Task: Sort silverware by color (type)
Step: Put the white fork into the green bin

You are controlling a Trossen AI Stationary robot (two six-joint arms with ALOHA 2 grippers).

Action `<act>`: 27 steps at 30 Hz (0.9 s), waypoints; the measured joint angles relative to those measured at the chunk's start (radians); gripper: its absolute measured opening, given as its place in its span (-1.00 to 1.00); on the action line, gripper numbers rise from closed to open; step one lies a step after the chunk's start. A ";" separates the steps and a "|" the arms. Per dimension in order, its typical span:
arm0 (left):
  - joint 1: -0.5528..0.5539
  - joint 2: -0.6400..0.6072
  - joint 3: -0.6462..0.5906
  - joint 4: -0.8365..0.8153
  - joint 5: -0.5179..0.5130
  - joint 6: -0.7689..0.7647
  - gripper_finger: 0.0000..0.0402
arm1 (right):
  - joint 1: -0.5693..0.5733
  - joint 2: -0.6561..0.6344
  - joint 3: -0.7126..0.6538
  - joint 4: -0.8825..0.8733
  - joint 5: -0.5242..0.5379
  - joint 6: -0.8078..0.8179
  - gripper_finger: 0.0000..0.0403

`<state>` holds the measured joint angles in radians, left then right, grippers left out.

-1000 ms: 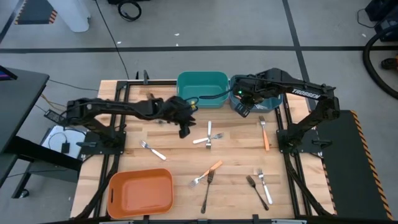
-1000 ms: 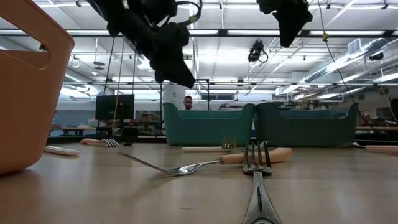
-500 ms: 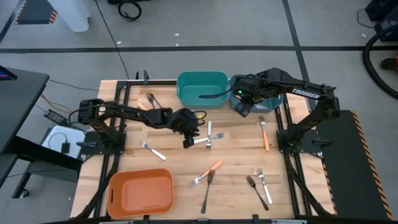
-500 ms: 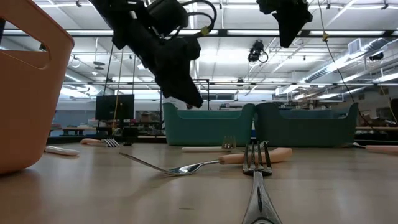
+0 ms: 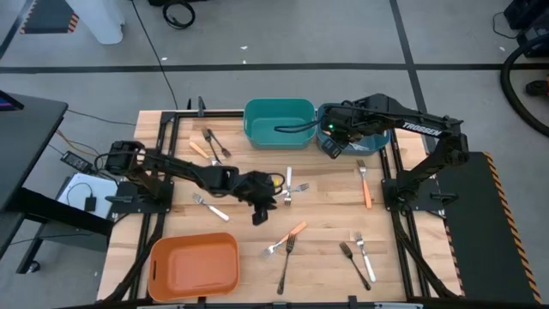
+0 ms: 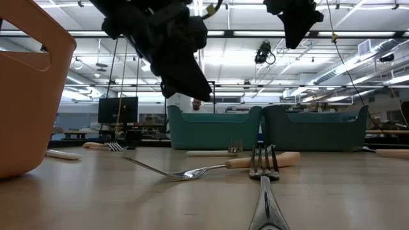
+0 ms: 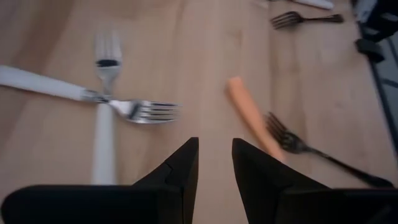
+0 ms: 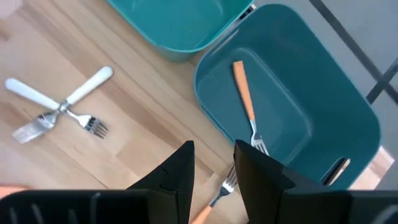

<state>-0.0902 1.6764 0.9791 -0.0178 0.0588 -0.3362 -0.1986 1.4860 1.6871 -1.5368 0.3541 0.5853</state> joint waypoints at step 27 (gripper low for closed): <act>-0.117 -0.382 0.001 -0.636 -0.108 0.012 -0.47 | 0.262 0.000 0.000 0.347 -0.251 0.043 -0.40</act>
<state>-0.2073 1.2944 0.9802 -0.6535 -0.0489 -0.3244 0.0636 1.4860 1.6871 -1.1895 0.1028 0.6284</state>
